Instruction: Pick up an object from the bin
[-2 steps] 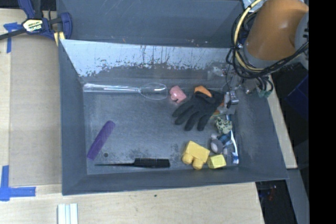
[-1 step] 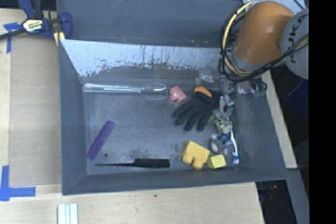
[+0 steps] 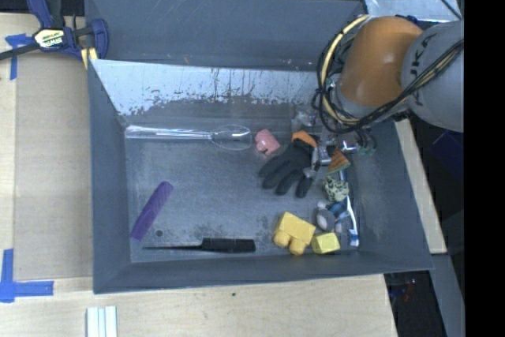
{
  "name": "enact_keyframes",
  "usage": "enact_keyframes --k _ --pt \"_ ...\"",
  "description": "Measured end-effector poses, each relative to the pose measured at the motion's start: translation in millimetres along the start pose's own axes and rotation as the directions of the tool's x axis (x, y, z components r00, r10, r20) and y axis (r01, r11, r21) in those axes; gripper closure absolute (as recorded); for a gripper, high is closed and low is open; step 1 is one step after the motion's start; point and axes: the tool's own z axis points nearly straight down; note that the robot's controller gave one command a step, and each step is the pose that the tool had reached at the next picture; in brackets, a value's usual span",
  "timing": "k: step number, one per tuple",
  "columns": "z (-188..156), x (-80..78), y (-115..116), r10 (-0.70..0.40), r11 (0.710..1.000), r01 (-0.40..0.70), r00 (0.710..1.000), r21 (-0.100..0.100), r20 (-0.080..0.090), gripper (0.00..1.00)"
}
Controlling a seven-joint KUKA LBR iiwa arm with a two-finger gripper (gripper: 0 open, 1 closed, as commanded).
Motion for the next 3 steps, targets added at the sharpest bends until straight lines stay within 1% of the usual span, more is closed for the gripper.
enact_keyframes --k 1,2,3 --pt "8.1 1.0 -12.4 -0.128 0.992 0.128 0.992 -0.001 -0.005 1.0" --pt "8.0 0.9 -12.3 -0.129 0.992 0.129 0.992 -0.001 -0.005 1.0" --pt "1.3 -0.6 -13.1 -0.128 0.992 0.128 0.992 0.001 0.002 1.0"
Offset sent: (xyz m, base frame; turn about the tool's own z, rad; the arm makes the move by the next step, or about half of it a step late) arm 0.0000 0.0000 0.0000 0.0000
